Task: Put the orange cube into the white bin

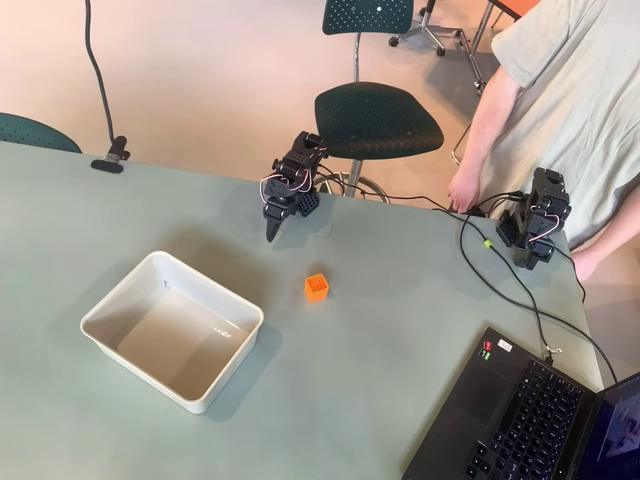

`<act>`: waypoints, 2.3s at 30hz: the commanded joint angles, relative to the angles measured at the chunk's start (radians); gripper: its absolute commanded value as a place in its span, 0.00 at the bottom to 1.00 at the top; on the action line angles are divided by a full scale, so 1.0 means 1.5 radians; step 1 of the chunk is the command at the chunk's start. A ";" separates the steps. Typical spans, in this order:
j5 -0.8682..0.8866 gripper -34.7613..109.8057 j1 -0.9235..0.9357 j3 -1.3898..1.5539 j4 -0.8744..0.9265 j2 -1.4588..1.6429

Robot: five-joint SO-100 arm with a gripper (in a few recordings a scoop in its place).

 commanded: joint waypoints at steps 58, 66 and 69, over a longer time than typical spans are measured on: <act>0.002 0.22 -0.014 -0.137 -0.274 0.059; 0.003 0.22 -0.021 -0.270 -0.262 0.049; 0.003 0.22 -0.037 -0.340 -0.246 -0.031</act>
